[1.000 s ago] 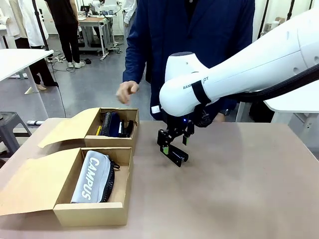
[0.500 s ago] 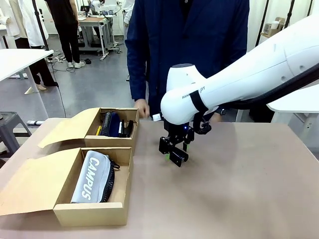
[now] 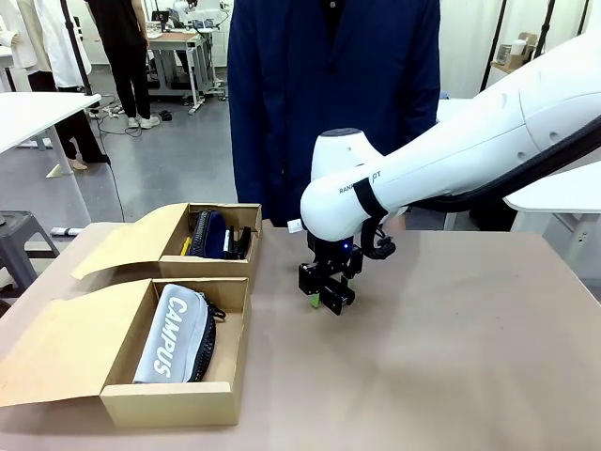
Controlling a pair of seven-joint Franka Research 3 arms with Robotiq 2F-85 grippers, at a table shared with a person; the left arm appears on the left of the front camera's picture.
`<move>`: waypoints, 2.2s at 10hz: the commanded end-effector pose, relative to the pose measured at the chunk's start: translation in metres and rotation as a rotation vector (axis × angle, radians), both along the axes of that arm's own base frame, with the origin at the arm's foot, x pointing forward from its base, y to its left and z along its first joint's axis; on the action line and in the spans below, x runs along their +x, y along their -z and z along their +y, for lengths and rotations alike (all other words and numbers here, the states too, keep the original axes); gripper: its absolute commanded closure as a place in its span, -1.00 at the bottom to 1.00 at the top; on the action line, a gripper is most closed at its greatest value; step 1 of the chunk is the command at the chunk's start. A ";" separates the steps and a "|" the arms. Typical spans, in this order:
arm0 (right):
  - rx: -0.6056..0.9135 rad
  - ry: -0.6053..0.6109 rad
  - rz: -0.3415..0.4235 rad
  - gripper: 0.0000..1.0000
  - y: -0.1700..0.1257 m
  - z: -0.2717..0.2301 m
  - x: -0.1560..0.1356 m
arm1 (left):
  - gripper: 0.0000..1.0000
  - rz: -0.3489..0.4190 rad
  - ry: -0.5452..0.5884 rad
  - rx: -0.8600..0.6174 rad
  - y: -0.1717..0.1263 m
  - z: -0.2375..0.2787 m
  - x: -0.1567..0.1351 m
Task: Place items inside the box.
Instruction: Pick up a Pencil pouch or Stapler and place it inside the Mailer Box closest to the robot.
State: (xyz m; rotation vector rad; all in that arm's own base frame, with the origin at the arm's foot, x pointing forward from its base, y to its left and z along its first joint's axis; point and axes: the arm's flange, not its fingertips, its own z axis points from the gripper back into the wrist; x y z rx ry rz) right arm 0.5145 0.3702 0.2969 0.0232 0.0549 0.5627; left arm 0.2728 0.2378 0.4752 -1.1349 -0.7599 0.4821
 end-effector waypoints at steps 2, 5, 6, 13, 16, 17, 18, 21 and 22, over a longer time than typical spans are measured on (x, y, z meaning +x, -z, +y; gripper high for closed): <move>-0.051 0.019 -0.013 0.30 -0.005 0.002 -0.002 | -1.00 -0.034 -0.001 -0.005 0.000 -0.001 0.000; -0.078 0.029 -0.002 1.00 -0.006 0.002 -0.002 | -1.00 -0.034 -0.001 -0.005 0.000 -0.001 0.000; -0.076 0.025 -0.004 1.00 -0.008 0.003 -0.003 | -1.00 -0.034 -0.001 -0.005 0.000 -0.001 0.000; -0.053 0.568 0.069 0.56 -0.143 0.008 -0.093 | -1.00 -0.034 -0.001 -0.005 0.000 -0.001 0.000; -0.060 0.490 0.001 0.56 -0.190 -0.027 -0.211 | -1.00 -0.034 -0.001 -0.005 0.000 -0.001 0.000; -0.061 0.451 -0.035 0.56 -0.193 -0.041 -0.242 | -1.00 -0.034 -0.001 -0.005 0.000 -0.001 0.000; 0.043 0.436 -0.034 0.56 -0.192 -0.055 -0.250 | -1.00 -0.034 -0.001 -0.005 0.000 -0.001 0.000; -0.102 0.507 0.000 0.56 -0.200 -0.018 -0.220 | -1.00 -0.034 -0.001 -0.005 0.000 -0.001 0.000; -0.084 0.494 -0.035 0.16 -0.199 -0.033 -0.246 | -1.00 -0.034 -0.001 -0.005 0.000 -0.001 0.000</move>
